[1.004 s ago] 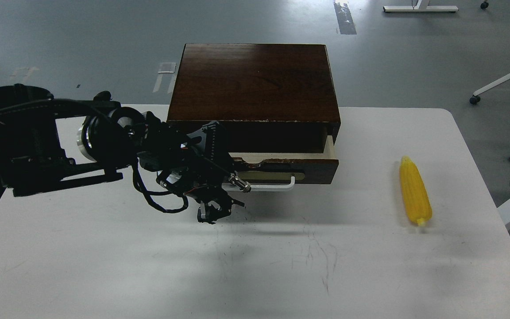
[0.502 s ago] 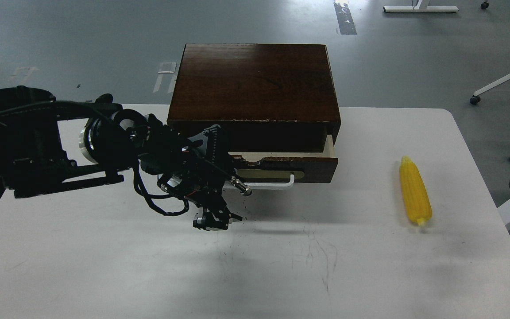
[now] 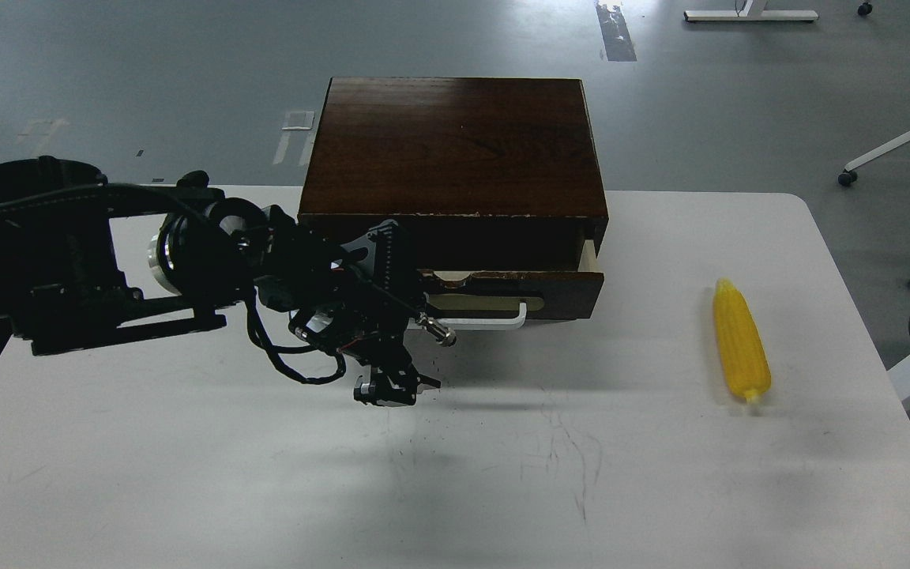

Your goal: Put corn in drawer with both arms

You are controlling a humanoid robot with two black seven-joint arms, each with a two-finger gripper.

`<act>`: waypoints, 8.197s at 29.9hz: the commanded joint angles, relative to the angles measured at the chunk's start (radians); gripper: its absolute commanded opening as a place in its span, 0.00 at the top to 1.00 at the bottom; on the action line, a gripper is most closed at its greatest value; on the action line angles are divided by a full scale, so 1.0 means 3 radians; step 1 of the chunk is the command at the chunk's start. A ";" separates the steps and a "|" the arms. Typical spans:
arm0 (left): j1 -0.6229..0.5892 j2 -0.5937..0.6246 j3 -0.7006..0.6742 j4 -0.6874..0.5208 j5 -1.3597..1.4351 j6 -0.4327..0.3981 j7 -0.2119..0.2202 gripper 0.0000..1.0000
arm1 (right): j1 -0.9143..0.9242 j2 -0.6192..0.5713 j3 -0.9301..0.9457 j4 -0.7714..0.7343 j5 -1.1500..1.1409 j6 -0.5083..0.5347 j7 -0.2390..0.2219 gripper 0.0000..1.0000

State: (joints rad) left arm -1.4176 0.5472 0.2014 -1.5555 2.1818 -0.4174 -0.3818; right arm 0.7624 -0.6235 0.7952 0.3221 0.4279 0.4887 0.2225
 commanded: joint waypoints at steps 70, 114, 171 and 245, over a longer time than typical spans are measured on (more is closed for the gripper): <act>0.1351 0.0436 -0.2149 0.2541 -0.7666 -0.0238 -0.0041 0.02 | 0.0557 -0.1170 -0.2246 0.2634 -0.5399 -0.0733 -0.0465 0.00; 0.1289 0.0497 -0.2118 0.2465 -0.7615 -0.0238 0.0010 0.02 | 0.0837 -0.0585 -0.2626 0.2167 -0.5348 -0.1245 -0.0307 0.95; 0.1305 0.0738 -0.2216 0.2434 -0.7656 -0.0238 0.0051 0.02 | 0.1887 0.0273 -0.2666 0.3682 -0.8345 -0.1256 0.0117 0.54; 0.1524 -0.0218 -0.2538 0.3850 -0.8014 -0.0238 0.0097 0.02 | 0.0568 0.0027 -0.0653 0.1018 0.0587 -0.0612 0.0016 0.00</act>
State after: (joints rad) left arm -0.9701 0.4825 -0.5569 -0.4033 -0.2117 -0.4887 -0.3546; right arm 0.9692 -0.6534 0.5207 0.6907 0.5568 0.2874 0.2448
